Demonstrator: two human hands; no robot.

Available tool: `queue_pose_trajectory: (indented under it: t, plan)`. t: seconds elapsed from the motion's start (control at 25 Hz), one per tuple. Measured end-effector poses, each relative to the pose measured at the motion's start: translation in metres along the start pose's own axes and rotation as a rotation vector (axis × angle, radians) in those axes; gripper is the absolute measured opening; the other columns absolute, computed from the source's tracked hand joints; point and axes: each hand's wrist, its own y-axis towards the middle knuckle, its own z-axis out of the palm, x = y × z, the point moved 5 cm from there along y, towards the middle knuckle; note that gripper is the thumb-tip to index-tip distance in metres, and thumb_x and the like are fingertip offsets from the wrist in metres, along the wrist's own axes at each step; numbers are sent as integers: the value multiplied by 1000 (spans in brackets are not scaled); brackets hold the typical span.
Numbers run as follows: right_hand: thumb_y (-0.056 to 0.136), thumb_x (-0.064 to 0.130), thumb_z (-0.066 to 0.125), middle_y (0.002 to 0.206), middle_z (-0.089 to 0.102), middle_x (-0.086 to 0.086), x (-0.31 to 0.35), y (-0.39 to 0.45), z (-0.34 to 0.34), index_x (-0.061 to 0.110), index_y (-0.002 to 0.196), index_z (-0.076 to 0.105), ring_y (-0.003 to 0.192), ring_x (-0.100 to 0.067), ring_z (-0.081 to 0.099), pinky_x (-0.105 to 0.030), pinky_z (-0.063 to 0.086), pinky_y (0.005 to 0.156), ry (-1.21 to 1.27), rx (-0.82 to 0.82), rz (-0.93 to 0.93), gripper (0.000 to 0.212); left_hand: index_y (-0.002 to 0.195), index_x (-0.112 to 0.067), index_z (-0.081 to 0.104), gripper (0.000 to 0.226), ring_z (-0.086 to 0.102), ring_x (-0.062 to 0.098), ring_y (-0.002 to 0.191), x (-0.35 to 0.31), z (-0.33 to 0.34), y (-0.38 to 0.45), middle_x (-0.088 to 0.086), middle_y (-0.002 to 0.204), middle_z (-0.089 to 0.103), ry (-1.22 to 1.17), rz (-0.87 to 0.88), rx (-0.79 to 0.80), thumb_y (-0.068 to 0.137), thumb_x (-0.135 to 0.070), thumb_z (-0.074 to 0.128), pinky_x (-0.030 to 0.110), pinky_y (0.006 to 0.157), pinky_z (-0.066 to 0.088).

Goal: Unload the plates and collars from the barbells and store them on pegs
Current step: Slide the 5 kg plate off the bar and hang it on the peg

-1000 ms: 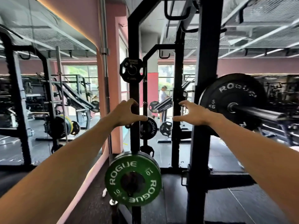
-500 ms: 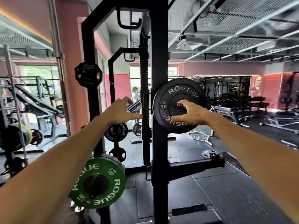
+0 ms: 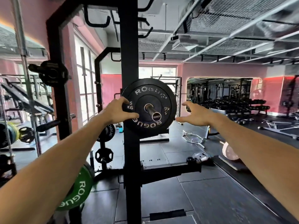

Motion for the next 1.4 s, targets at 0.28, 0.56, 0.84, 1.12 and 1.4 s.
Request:
queue_pose_trajectory:
  t: [0.28,0.56,0.84,1.12,1.4]
  plan:
    - [73,67,64,155,30,-3,-57,49,-17,31,148,23,133,-29,43,-49,40,105,-32,-35,-14,93,131,-20,48,76,45,18,103,-23,30,54,9,134,47,58,-70,-27,70,-52,80,31,89,38]
    - [69,68,68,154,32,-4,-90,152,12,27,147,25,136,-26,39,-51,34,109,-45,-66,-36,98,132,-26,42,103,54,26,113,34,73,151,5,131,47,93,-147,-89,47,-75,72,45,100,46]
    - [54,79,69,153,29,-8,-114,305,57,24,148,22,135,-33,39,-52,36,108,-61,-82,1,118,143,-32,23,131,42,36,131,134,119,274,7,146,31,104,-224,-107,32,-83,70,54,104,41]
    - [44,74,78,153,20,-18,-128,434,99,27,151,2,137,-44,31,-54,30,112,21,-164,54,139,150,-30,5,141,31,42,136,198,139,369,9,152,22,240,-268,-233,40,-72,83,64,104,33]
    - [38,42,96,137,45,-11,-134,479,102,8,135,24,127,-31,47,-37,40,101,354,-318,56,125,136,-18,36,139,52,21,122,231,133,407,2,132,49,-70,-174,-374,17,-63,92,45,101,47]
